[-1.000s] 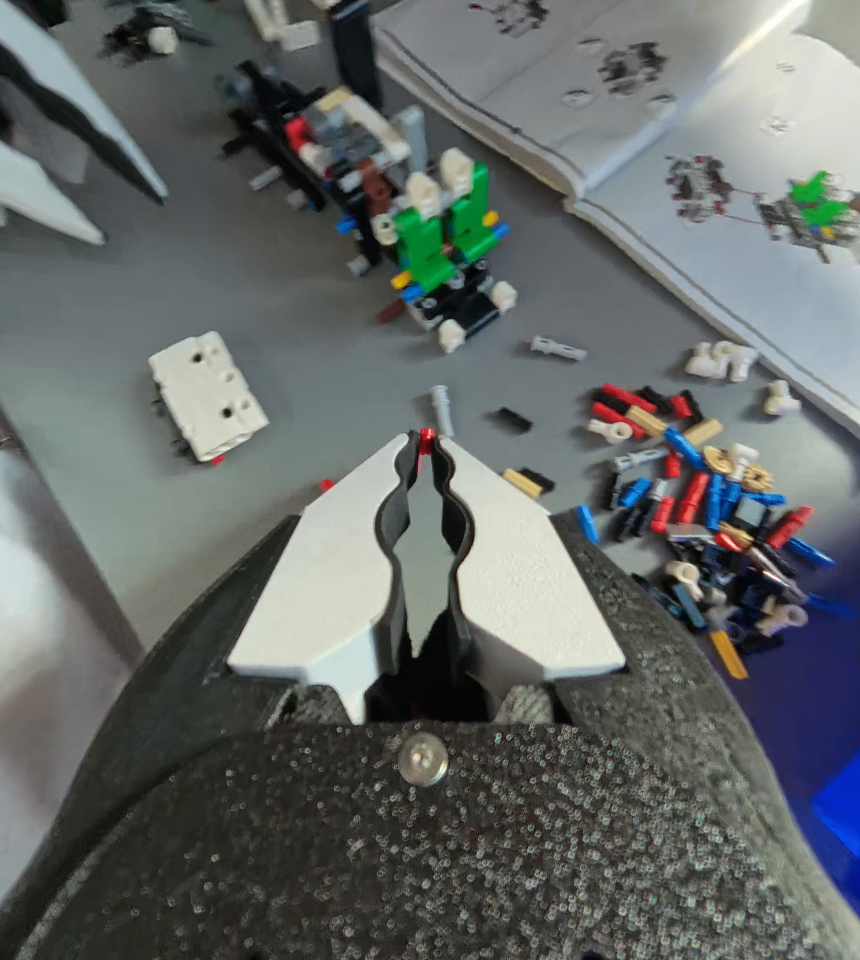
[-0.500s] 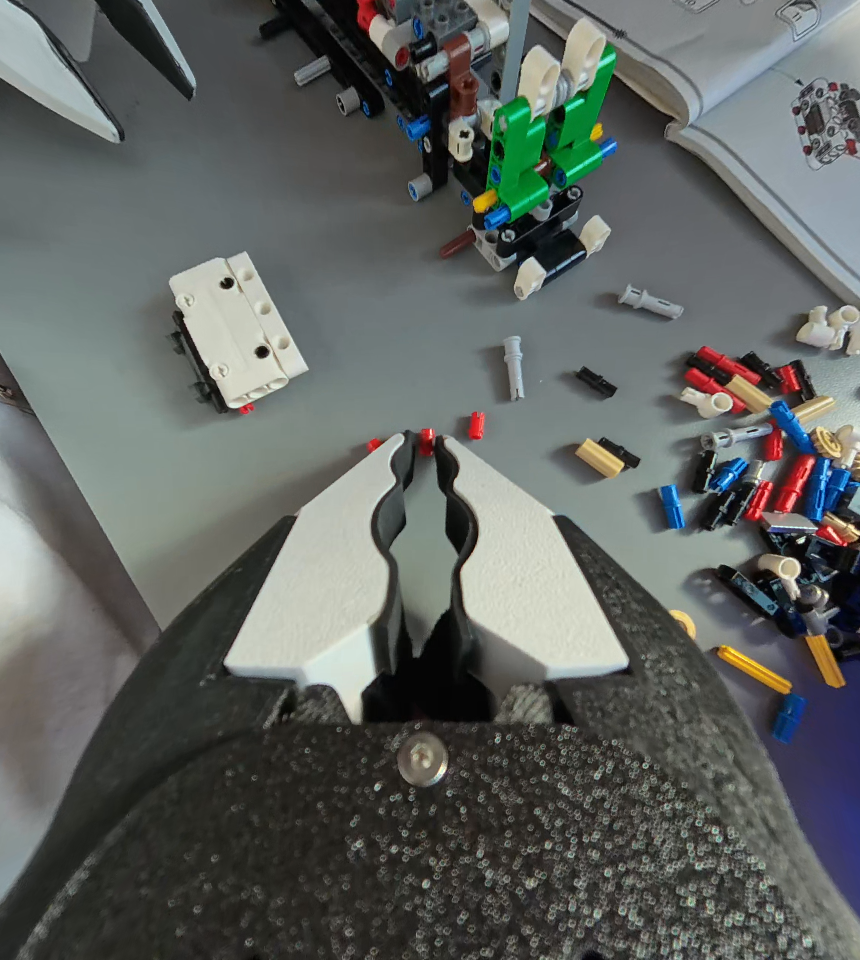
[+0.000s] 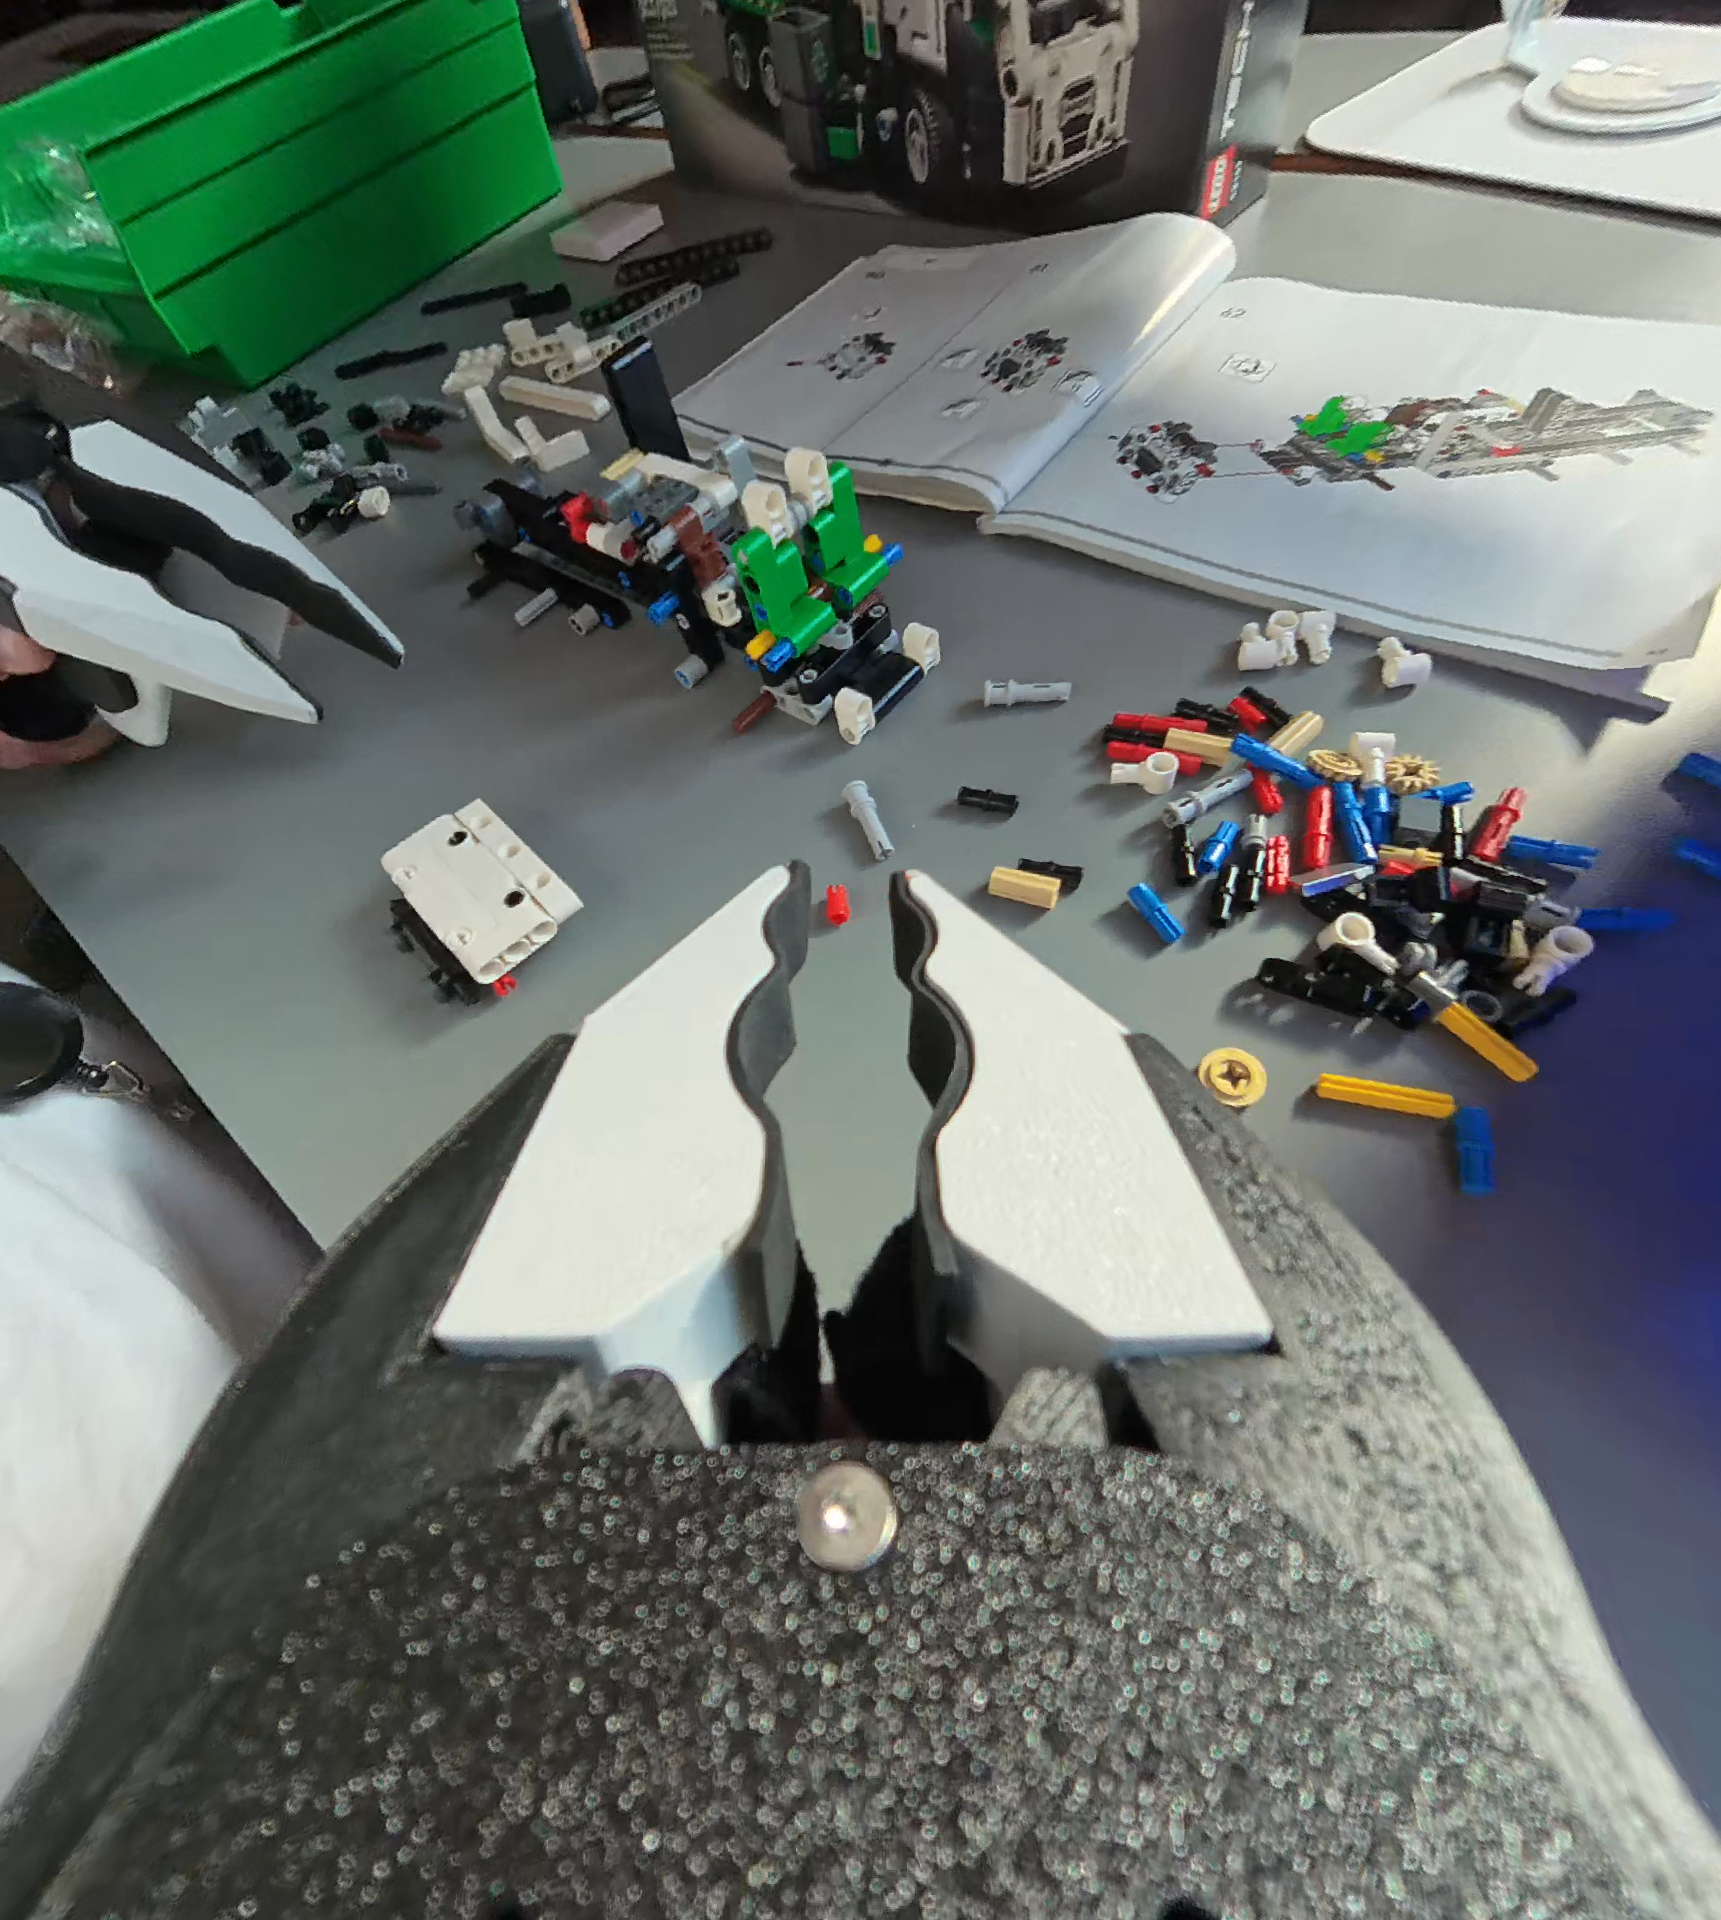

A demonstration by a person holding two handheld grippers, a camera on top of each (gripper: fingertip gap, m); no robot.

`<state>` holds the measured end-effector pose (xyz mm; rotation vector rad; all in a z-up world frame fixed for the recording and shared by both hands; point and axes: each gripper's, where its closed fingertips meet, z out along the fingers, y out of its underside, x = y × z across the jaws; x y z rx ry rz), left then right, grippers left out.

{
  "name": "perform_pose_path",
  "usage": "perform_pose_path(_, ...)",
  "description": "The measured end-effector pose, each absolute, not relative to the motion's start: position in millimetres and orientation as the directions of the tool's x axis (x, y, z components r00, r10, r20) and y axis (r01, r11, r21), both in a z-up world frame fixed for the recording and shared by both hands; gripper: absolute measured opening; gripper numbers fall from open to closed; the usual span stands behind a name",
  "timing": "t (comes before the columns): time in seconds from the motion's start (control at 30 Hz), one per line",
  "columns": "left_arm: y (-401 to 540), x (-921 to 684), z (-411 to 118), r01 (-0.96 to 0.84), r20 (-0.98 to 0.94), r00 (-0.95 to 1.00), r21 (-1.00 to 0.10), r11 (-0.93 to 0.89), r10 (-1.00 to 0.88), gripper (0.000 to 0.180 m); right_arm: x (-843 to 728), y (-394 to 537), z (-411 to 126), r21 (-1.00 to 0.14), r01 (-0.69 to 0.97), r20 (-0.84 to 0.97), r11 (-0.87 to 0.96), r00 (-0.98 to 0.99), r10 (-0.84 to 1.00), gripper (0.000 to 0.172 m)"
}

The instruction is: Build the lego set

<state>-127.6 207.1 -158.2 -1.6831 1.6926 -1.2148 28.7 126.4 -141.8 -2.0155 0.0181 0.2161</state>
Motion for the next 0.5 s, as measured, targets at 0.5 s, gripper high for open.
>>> perform_pose_path(0.5, 230, -130, -142, -0.463, 0.294, -0.149, -0.864, -0.197, -0.944, 0.027, 50, 116, -154, -0.892, -0.143, -0.097, -0.429, 0.987, -0.126, 0.011)
